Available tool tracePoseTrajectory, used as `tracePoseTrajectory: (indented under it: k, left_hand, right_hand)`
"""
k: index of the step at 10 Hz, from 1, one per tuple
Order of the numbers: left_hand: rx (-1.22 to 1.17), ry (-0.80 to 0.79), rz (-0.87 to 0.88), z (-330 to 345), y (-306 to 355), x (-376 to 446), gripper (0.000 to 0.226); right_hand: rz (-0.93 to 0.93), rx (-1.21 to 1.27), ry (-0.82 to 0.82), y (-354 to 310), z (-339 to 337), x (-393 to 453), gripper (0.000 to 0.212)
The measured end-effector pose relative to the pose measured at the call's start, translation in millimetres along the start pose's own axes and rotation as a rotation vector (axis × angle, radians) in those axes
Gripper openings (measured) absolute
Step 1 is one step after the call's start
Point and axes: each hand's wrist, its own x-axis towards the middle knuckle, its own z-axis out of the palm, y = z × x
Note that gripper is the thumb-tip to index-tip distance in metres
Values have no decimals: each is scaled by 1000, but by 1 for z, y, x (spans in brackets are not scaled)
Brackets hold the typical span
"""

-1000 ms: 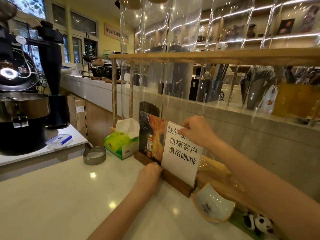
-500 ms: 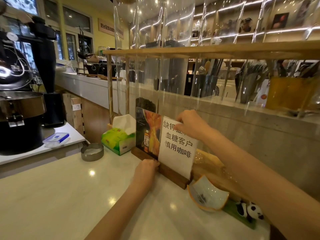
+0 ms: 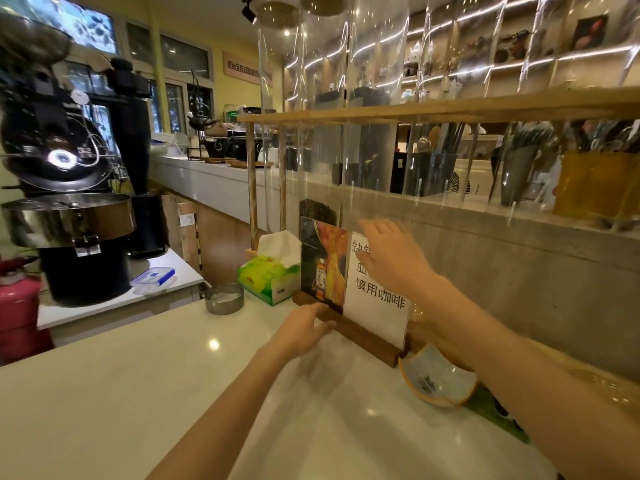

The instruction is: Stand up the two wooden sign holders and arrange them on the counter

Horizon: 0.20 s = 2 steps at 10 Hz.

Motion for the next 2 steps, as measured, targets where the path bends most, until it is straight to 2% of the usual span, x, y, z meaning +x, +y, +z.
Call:
tracePoseTrajectory:
  k: [1, 2]
  left_hand:
    - [-23, 77, 6, -32, -7, -28, 39]
    - [-74, 195, -20, -63, -16, -50, 39]
  right_hand:
    - [0, 426, 359, -35, -3, -19, 35]
    - [111, 894, 587, -68, -16, -39, 22]
